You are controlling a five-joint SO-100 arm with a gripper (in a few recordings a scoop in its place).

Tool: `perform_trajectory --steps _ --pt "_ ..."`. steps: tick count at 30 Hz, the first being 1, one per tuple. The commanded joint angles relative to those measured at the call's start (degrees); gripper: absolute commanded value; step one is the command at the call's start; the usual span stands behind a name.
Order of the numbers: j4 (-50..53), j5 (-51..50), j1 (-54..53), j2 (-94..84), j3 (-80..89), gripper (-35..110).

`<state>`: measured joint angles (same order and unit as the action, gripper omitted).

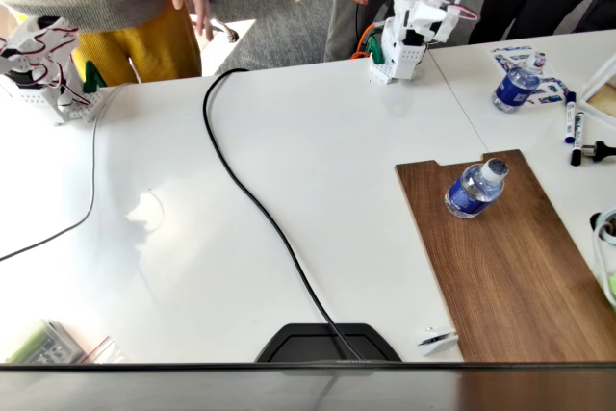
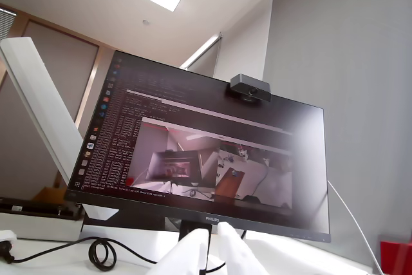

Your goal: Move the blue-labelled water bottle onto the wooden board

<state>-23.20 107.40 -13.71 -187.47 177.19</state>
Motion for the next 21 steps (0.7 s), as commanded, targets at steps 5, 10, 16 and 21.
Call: perform_trajectory --steps 5,10,16,21 --pt "-0.8 2.7 -1.2 -1.3 0.7 0" --pt "-0.9 2.9 -1.2 -1.3 0.7 0" --pt "-1.5 2.7 -1.5 -1.3 0.7 0" --pt "-3.1 2.5 -1.7 -1.3 0.7 0"
